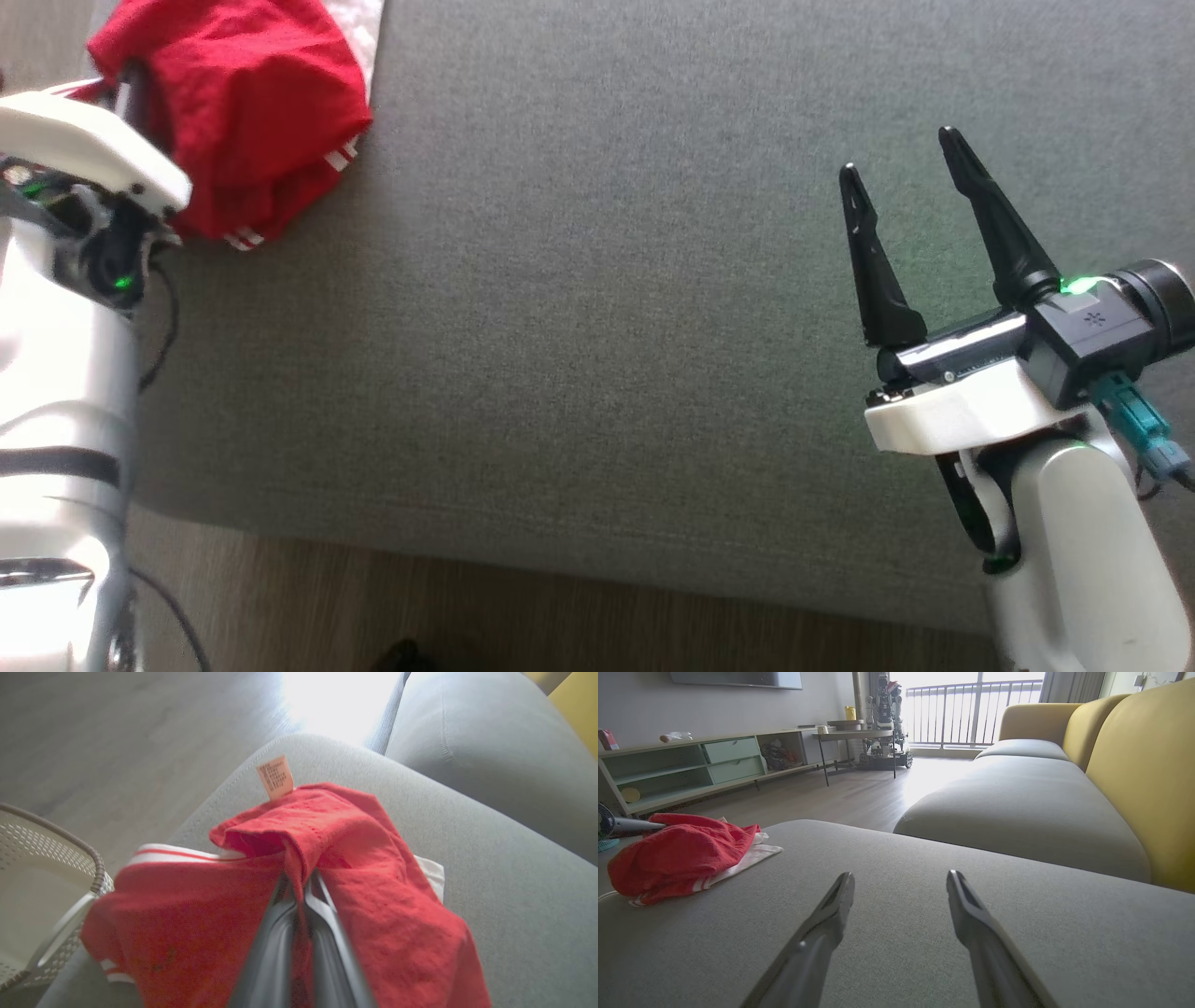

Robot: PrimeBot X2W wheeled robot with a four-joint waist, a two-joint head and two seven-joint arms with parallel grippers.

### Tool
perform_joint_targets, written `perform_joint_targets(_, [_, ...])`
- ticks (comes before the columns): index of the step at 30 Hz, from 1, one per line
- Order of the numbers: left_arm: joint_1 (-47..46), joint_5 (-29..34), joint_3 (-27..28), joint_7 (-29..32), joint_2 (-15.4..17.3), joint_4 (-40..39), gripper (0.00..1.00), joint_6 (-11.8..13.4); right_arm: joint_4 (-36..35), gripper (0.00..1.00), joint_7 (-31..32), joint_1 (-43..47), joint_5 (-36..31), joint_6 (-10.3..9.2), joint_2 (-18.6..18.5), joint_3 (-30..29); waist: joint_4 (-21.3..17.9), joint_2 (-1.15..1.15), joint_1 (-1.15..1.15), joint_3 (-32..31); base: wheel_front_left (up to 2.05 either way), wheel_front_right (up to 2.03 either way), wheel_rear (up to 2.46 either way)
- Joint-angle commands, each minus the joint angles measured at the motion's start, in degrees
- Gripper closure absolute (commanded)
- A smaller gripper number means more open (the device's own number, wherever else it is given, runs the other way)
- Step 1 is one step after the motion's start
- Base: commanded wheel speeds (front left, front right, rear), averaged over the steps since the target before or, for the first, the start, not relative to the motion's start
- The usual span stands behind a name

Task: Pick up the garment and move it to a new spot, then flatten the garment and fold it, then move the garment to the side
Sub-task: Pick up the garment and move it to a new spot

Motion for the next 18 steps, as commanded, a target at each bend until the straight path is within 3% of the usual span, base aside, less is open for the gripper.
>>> perform_joint_targets(1, [-1.51,0.05,0.68,-1.54,4.57,-2.15,1.0,-0.34,-1.59,0.0,-0.63,-0.37,0.19,-0.01,0.68,1.2,0.04,0.0,0.0,-1.6,0.0,0.0,0.0])
perform_joint_targets(10, [-0.05,-2.77,-0.14,-10.91,7.15,-7.94,1.0,-0.34,2.84,0.0,-3.44,1.01,2.63,-0.01,0.98,1.37,-0.17,0.0,0.0,-10.18,0.0,0.0,0.0])
perform_joint_targets(18, [4.24,-5.14,-0.15,-12.65,7.84,-19.74,1.0,-0.26,6.27,0.0,-5.86,2.6,6.48,-0.01,1.0,1.45,-1.71,0.0,0.0,-17.47,0.0,0.0,0.0])
